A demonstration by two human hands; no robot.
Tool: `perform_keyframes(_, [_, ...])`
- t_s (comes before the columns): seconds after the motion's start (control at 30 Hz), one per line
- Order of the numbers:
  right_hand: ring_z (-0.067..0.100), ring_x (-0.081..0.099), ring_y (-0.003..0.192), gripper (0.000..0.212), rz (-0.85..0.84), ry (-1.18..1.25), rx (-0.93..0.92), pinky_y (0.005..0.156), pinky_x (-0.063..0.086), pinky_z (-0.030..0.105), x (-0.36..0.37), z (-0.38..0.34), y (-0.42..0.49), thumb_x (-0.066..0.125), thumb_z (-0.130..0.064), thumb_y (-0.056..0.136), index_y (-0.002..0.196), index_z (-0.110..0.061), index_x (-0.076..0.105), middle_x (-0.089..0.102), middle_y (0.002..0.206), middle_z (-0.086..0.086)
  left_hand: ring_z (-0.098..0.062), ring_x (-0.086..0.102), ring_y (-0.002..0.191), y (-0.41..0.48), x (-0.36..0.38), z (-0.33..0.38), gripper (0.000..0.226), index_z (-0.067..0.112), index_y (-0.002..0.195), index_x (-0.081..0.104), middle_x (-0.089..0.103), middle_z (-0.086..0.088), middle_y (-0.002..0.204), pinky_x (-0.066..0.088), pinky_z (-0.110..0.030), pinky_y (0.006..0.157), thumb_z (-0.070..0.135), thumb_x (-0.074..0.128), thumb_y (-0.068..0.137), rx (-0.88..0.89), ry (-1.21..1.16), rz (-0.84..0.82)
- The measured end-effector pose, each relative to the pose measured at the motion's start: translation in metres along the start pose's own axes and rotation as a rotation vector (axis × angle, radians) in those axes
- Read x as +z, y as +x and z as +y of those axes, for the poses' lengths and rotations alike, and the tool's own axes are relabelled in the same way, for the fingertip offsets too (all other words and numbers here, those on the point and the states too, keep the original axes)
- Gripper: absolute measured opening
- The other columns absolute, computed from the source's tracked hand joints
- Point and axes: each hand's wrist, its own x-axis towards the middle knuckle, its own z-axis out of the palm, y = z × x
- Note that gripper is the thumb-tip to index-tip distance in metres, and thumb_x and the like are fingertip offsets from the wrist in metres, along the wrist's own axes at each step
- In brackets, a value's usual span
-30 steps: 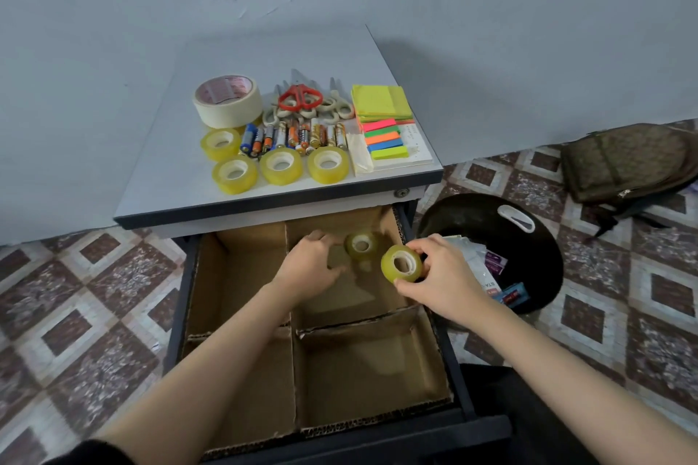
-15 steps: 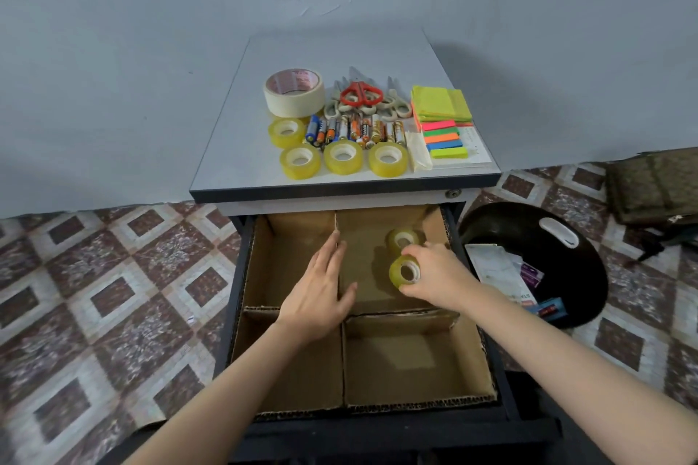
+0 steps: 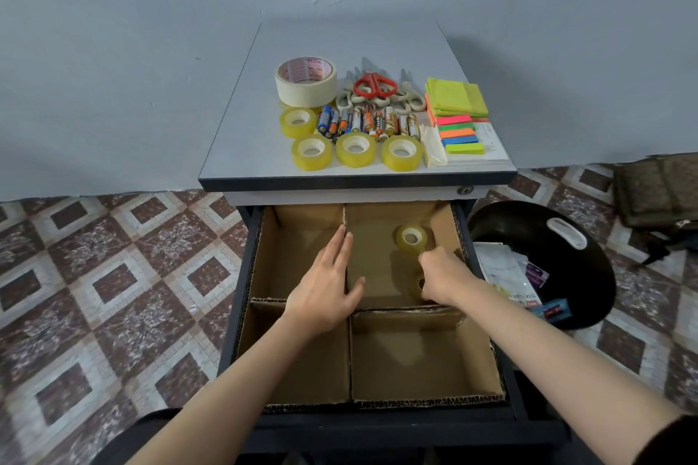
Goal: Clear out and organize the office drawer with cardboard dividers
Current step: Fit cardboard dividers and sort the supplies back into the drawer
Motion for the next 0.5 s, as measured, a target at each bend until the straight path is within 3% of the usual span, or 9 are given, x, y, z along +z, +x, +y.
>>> perform_keyframes(0.2, [0.027, 0.062, 0.087, 0.021, 0.051, 0.027, 0.001, 0.073, 0.054, 0.031, 0.002, 0.0, 0.0, 0.06, -0.002, 0.084, 0.105, -0.002, 0.062, 0.063, 0.102, 0.014, -0.011, 0.008, 0.144, -0.001, -0.001, 0.001, 0.072, 0.02, 0.151, 0.0, -0.01, 0.01, 0.157, 0.023, -0.025, 0.111, 0.041, 0.041, 0.096, -0.018, -0.003, -0.008])
perform_keyframes(0.37, [0.024, 0.062, 0.094, 0.027, 0.188, 0.132, 0.0, 0.083, 0.054, 0.033, -0.008, 0.006, -0.018, 0.06, -0.01, 0.089, 0.116, -0.009, 0.06, 0.058, 0.113, 0.011, -0.012, 0.007, 0.144, -0.002, -0.005, 0.005, 0.072, 0.023, 0.151, 0.001, -0.006, 0.01, 0.158, 0.015, -0.025, 0.113, 0.043, 0.043, 0.096, -0.058, -0.04, -0.038])
perform_keyframes(0.5, [0.013, 0.062, 0.084, 0.012, 0.33, 0.192, -0.032, 0.073, 0.052, 0.022, -0.028, 0.008, -0.036, 0.056, -0.015, 0.091, 0.094, -0.016, 0.068, 0.066, 0.096, 0.003, -0.018, 0.013, 0.145, -0.005, -0.016, 0.009, 0.071, 0.024, 0.15, 0.01, 0.001, 0.006, 0.158, 0.018, -0.031, 0.115, 0.044, 0.048, 0.094, -0.124, -0.096, -0.099])
